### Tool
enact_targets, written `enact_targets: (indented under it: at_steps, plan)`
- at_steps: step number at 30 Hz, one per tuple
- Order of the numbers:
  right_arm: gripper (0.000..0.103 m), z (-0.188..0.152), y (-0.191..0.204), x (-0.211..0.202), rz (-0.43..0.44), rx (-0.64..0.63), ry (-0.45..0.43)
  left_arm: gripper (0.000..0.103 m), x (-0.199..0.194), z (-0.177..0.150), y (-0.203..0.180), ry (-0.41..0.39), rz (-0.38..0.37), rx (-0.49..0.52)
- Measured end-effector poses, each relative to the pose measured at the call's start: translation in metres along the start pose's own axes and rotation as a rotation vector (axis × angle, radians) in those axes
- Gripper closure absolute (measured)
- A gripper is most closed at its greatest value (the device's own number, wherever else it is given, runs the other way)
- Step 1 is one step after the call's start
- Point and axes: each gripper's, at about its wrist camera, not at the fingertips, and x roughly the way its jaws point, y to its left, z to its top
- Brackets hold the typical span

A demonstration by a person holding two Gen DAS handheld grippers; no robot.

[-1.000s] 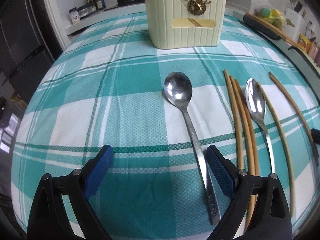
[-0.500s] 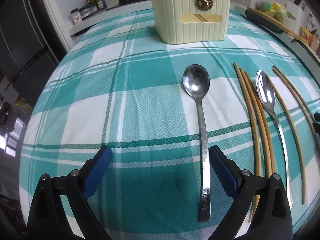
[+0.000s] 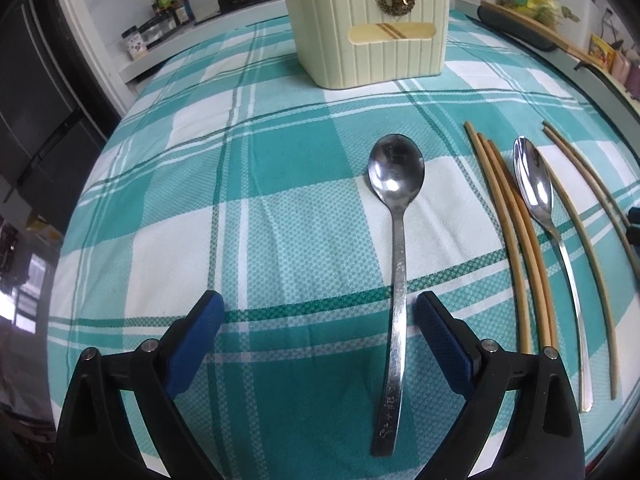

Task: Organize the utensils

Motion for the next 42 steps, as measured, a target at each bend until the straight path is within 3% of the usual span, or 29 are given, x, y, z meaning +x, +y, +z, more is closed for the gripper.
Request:
enact_targets:
  at_steps: [10, 18, 21, 22, 23, 25, 30, 35, 42]
  plan:
    - [0.072, 0.032, 0.01, 0.018, -0.016, -0.093, 0.025, 0.011, 0.02, 0.032, 0.001, 0.028, -0.111, -0.026]
    - [0.073, 0.086, 0.009, 0.048, 0.006, -0.129, 0.061, 0.032, 0.03, 0.058, -0.017, 0.022, -0.159, -0.003]
    - [0.074, 0.105, 0.006, 0.059, 0.018, -0.119, 0.068, 0.049, 0.03, 0.063, -0.021, 0.015, -0.178, 0.017]
    - [0.079, 0.111, 0.005, 0.063, 0.022, -0.105, 0.068, 0.062, 0.029, 0.064, -0.022, 0.013, -0.187, 0.024]
    - [0.081, 0.116, 0.004, 0.065, 0.023, -0.101, 0.067, 0.067, 0.029, 0.065, -0.023, 0.01, -0.194, 0.03]
    - [0.095, 0.124, 0.004, 0.07, 0.028, -0.097, 0.071, 0.067, 0.029, 0.067, -0.024, 0.005, -0.191, 0.034]
    - [0.097, 0.131, 0.002, 0.073, 0.024, -0.048, 0.052, 0.067, 0.016, 0.07, -0.021, -0.033, -0.194, 0.03]
    - [0.097, 0.129, -0.008, 0.034, 0.063, 0.05, -0.081, 0.067, -0.037, 0.073, -0.004, -0.146, -0.207, -0.003]
    - [0.097, 0.113, -0.006, -0.066, 0.097, 0.101, -0.31, 0.067, -0.118, 0.061, 0.024, -0.316, -0.239, -0.057]
